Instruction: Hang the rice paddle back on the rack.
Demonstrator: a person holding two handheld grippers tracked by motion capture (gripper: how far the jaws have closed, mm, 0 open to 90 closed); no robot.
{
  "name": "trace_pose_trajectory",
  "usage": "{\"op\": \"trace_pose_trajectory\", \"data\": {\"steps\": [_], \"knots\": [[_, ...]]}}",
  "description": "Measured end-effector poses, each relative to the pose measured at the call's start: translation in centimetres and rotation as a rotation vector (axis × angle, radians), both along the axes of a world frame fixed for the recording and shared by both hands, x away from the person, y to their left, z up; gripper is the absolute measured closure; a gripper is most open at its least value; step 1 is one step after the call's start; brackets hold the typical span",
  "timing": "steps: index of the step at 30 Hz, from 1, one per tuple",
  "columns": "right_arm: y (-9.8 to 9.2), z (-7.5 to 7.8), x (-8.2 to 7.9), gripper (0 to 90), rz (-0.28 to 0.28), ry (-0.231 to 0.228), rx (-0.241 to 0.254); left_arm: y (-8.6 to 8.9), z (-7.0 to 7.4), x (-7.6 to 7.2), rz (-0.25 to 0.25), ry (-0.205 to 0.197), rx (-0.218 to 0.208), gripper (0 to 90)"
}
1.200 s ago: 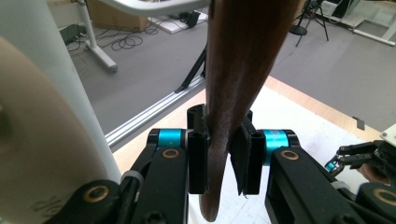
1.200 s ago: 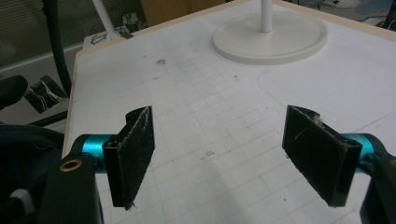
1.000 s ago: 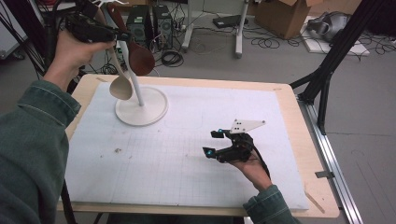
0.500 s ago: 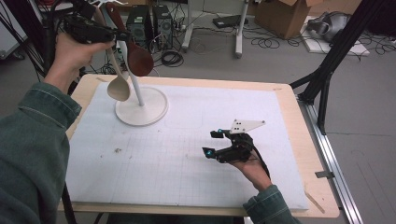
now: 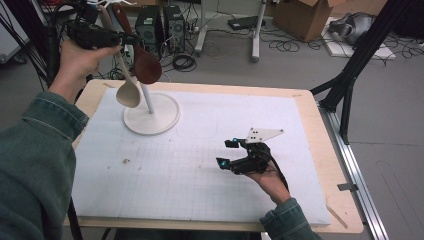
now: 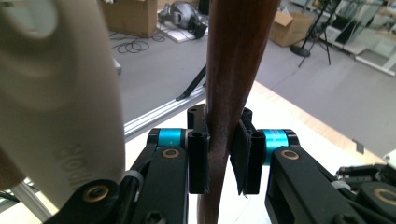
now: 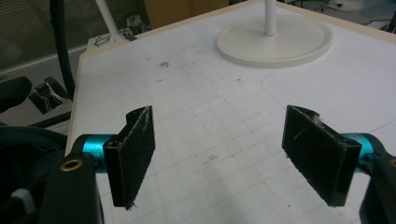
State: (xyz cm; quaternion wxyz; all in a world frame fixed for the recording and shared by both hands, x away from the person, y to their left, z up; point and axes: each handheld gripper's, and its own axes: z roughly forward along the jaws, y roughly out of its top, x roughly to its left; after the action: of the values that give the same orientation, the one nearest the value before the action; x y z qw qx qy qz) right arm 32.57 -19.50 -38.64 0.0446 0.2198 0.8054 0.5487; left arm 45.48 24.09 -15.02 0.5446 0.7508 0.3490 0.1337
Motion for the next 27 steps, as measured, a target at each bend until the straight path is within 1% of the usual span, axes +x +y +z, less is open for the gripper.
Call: {"op": "trace_pose_trajectory", "data": {"steps": [3,9,14,17,19,23,27], "knots": [[0.02,-0.02,0.02,25.2,0.001,-0.003,0.0,0.1,-0.06,-0.07,0.013,-0.003,-0.003,77.2],[0.06,-0.04,0.05,25.2,0.001,-0.008,0.0,0.63,-0.44,-0.08,0.023,-0.002,-0.031,76.9],[0.05,-0.01,0.01,25.2,0.001,-0.007,0.001,0.79,-0.46,-0.08,0.034,-0.003,-0.032,76.8],[0.01,0.04,-0.08,25.2,0.0,0.001,0.0,0.79,-0.48,-0.12,0.034,0.0,-0.042,76.4],[-0.01,0.02,-0.03,25.2,0.0,-0.002,0.001,0.8,-0.5,-0.2,0.028,-0.004,-0.035,75.7],[-0.02,0.04,-0.02,25.2,-0.002,-0.006,0.003,0.9,-0.51,-0.47,0.04,-0.008,-0.036,74.0],[0.01,0.05,-0.07,25.2,-0.003,-0.004,0.0,0.97,-0.51,-0.77,0.046,-0.016,-0.022,73.3]]}}
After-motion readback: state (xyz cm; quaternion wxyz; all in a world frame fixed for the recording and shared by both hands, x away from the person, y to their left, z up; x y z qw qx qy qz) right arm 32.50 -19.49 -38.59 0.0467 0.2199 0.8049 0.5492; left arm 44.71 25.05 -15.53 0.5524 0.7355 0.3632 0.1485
